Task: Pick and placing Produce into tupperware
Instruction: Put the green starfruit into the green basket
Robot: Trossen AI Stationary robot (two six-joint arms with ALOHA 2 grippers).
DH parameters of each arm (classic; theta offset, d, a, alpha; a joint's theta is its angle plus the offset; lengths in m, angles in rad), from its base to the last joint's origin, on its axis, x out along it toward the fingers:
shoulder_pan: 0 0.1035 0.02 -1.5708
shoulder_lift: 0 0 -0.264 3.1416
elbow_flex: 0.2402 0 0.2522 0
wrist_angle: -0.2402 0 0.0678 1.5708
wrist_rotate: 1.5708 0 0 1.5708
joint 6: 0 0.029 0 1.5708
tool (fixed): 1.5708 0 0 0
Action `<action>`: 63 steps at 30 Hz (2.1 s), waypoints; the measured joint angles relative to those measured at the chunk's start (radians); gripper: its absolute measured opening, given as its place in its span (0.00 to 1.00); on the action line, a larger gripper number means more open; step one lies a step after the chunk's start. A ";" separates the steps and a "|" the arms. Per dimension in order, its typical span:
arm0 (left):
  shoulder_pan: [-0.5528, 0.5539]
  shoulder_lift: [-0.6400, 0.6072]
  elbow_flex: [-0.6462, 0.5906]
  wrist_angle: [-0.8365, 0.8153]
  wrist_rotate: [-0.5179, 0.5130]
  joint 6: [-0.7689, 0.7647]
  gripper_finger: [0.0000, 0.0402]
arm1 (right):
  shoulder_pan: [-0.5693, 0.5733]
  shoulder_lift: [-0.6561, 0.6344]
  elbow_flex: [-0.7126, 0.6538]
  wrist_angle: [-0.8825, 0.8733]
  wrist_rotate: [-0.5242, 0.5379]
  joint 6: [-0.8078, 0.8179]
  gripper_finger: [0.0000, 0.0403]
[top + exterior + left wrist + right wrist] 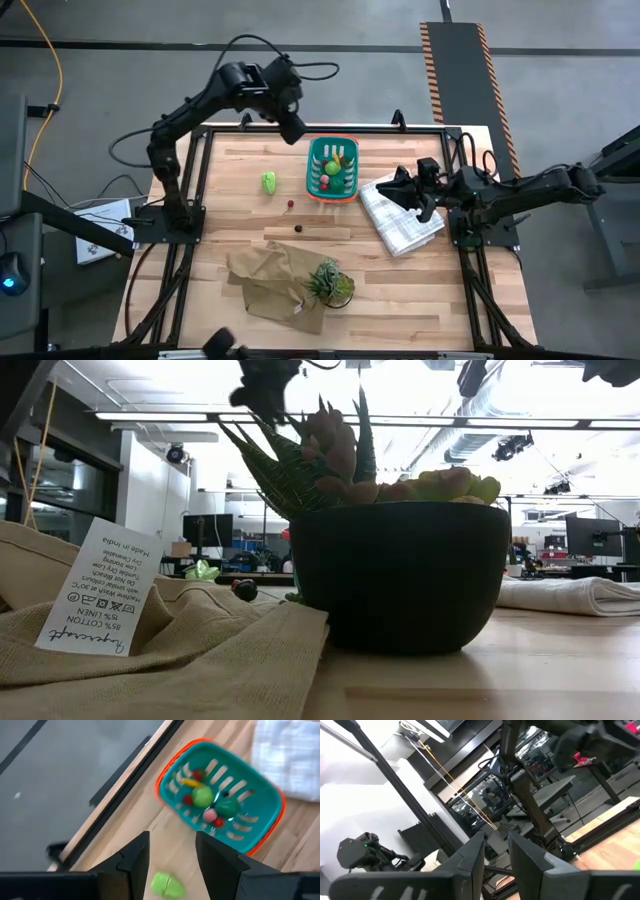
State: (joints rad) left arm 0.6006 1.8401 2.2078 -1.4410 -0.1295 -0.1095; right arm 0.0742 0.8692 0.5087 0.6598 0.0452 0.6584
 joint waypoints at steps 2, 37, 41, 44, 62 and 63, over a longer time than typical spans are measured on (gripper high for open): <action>0.000 -0.024 0.000 -0.045 -0.031 -0.037 0.37 | 0.000 0.000 0.000 -0.007 0.000 0.016 0.20; -0.097 -0.375 -0.356 -0.128 0.015 -0.259 0.37 | -0.062 0.000 0.000 0.119 0.038 -0.098 0.20; -0.143 -0.452 -0.511 -0.092 -0.016 -0.343 0.37 | -0.106 0.000 0.000 0.102 0.054 -0.074 0.20; -0.168 -0.511 -0.635 -0.027 -0.016 -0.435 0.37 | -0.145 0.000 0.000 0.096 0.056 -0.054 0.20; -0.175 -0.562 -1.044 0.244 -0.001 -1.041 0.37 | -0.592 0.001 0.000 0.041 -0.643 0.149 0.20; -0.175 -0.550 -1.044 0.247 -0.018 -1.077 0.37 | -0.613 0.001 0.000 0.036 -0.689 0.149 0.20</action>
State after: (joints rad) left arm 0.4255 1.2905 1.1638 -1.1937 -0.1475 -1.1862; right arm -0.5391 0.8703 0.5091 0.6960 -0.6441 0.8073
